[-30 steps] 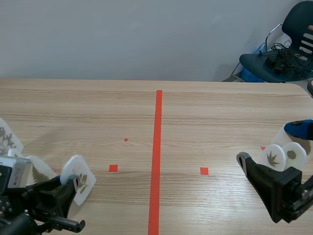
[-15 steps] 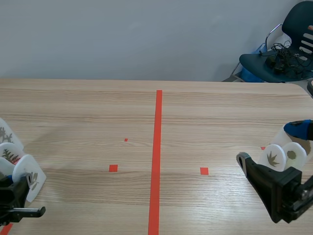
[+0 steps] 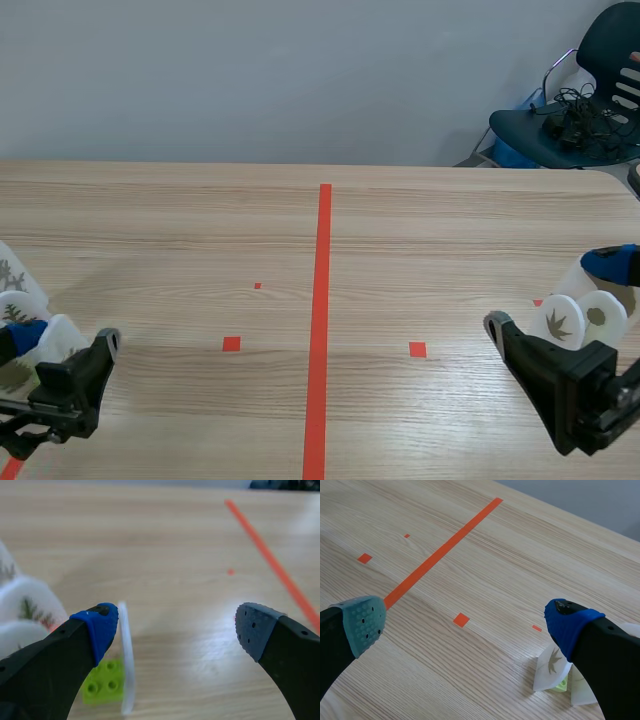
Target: Do the leaf sorting experiment
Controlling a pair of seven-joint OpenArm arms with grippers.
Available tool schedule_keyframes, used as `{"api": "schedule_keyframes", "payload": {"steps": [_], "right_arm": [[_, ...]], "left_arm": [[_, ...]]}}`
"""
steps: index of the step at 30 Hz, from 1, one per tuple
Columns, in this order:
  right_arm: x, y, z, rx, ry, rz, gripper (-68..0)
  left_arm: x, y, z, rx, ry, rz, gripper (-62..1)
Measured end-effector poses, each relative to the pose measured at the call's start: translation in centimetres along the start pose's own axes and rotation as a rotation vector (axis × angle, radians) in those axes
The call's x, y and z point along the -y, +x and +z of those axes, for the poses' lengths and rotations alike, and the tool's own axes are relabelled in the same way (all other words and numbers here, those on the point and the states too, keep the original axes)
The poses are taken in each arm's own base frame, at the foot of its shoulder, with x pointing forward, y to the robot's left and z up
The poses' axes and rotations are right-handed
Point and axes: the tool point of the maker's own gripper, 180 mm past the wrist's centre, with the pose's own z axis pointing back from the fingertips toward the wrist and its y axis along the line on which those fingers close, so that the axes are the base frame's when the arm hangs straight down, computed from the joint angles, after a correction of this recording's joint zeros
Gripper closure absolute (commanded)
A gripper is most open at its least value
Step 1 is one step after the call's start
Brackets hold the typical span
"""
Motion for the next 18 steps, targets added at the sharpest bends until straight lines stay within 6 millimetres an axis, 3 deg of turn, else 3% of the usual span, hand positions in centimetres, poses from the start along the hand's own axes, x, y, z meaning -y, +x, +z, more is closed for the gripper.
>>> {"api": "schedule_keyframes", "payload": {"steps": [5,8,12,18], "right_arm": [[0.0,0.1,0.0,0.003,-0.001,-0.007,-67.9],[0.0,0.1,0.0,0.005,-0.001,-0.01,-67.9],[0.0,0.1,0.0,0.007,-0.001,-0.01,-67.9],[0.9,0.6,0.2,0.026,-0.024,-0.031,-67.9]], "left_arm": [[2.3,6.8,1.2,0.093,-0.131,-0.061,-62.3],[4.7,10.9,2.5,0.163,-0.262,-0.064,-62.3],[8.7,11.7,3.4,0.105,-0.426,-0.118,-62.3],[10.9,12.1,3.8,0.101,-0.483,-0.117,-62.3]]}}
